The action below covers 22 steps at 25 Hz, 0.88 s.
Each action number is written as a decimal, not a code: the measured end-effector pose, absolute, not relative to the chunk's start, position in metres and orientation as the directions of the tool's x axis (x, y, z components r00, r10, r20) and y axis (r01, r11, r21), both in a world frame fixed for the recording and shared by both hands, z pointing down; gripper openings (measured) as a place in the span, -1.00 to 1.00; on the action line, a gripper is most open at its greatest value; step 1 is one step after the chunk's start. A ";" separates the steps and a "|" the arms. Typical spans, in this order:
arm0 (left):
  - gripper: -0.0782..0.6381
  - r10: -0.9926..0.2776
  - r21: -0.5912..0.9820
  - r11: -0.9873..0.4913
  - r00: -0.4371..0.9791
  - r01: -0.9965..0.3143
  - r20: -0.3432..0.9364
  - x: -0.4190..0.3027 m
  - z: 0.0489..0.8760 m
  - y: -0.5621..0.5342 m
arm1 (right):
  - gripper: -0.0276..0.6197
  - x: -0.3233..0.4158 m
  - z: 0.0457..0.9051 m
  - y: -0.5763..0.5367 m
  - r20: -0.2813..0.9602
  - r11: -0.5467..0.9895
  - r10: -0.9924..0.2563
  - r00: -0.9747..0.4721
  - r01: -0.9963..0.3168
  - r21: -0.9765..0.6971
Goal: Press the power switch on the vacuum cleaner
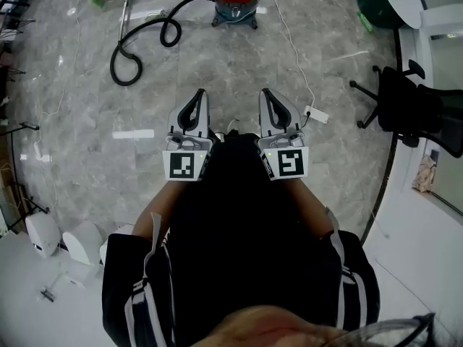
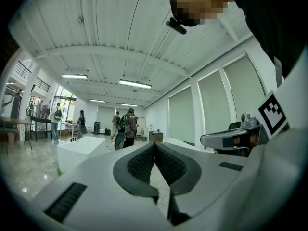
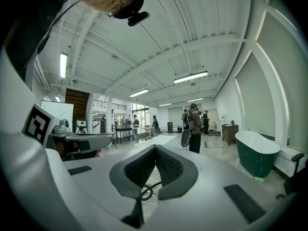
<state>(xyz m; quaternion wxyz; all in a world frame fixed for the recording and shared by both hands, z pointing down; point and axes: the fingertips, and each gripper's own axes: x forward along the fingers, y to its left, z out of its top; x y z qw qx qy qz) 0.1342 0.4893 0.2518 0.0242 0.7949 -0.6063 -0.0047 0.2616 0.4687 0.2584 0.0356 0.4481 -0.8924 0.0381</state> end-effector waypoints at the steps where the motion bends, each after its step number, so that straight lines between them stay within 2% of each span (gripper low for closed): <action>1: -0.73 -0.964 0.045 -0.260 0.261 -0.965 0.041 0.136 0.256 0.490 | -0.86 0.263 0.263 0.471 0.105 0.595 -0.796 -0.597 -0.802 -0.046; 13: -0.73 -0.953 0.049 -0.289 0.292 -0.956 0.077 0.157 0.265 0.469 | -0.86 0.288 0.286 0.457 0.142 0.556 -0.811 -0.568 -0.823 -0.115; 18: -0.73 -0.943 0.098 -0.318 0.325 -0.943 0.073 0.154 0.263 0.436 | -0.86 0.288 0.287 0.434 0.173 0.534 -0.825 -0.538 -0.842 -0.071; 22: -0.73 -0.934 0.107 -0.347 0.354 -0.932 0.054 0.163 0.260 0.404 | -0.86 0.291 0.283 0.408 0.152 0.541 -0.829 -0.539 -0.840 -0.028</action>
